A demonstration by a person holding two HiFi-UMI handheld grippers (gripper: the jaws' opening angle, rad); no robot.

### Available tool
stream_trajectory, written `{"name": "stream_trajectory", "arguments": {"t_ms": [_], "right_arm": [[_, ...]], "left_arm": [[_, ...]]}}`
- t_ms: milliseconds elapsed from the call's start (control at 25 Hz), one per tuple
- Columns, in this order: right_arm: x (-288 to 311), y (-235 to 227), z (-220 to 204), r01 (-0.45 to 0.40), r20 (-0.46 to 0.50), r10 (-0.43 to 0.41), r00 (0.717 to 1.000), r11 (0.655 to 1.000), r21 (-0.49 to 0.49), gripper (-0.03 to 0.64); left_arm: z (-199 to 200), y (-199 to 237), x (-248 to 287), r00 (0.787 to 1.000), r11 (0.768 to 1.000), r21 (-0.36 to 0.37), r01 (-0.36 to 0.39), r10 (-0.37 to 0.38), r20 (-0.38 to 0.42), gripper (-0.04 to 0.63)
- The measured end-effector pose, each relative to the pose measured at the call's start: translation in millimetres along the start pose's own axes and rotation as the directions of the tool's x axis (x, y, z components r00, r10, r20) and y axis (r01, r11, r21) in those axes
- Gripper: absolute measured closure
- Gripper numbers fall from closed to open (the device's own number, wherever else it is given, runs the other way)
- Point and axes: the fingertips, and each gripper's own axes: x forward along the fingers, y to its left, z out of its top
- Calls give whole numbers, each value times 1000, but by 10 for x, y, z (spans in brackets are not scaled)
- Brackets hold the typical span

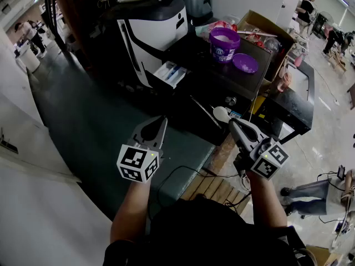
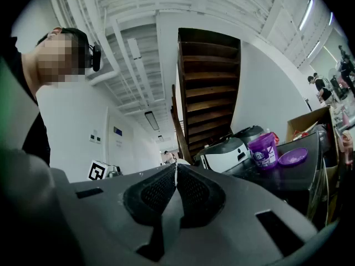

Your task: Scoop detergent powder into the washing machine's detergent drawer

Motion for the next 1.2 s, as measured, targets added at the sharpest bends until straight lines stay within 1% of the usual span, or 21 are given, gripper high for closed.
{"name": "stream_trajectory", "arguments": {"t_ms": [200, 440, 560, 720, 880, 1040, 1200], "right_arm": [[-61, -90, -30, -7, -2, 7, 1000, 1000, -2, 597], [-275, -160, -20, -14, 7, 14, 1000, 1000, -11, 597], [-423, -173, -11, -23, 14, 23, 1000, 1000, 2, 597], [-594, -117, -27, -57, 23, 57, 998, 998, 24, 597], [-784, -197, -8, -43, 30, 42, 999, 999, 27, 597], [-875, -224, -15, -31, 42, 29, 999, 998, 53, 597], [-829, -252, -91, -34, 37, 31, 999, 996, 83, 597]], "left_arm": [[-119, -84, 102, 999, 1000, 0, -7, 7, -37, 588], [-184, -337, 150, 998, 1000, -2, -9, 8, -60, 588], [-185, -479, 147, 998, 1000, -4, -13, 13, -62, 588], [-183, -632, 144, 998, 1000, -14, -14, 13, -61, 588], [-174, -787, 146, 998, 1000, -19, -6, 5, -60, 588], [-204, -828, 89, 997, 1000, -17, -18, 17, -73, 588], [-221, -778, 94, 996, 999, -19, -26, 24, -87, 588]]}}
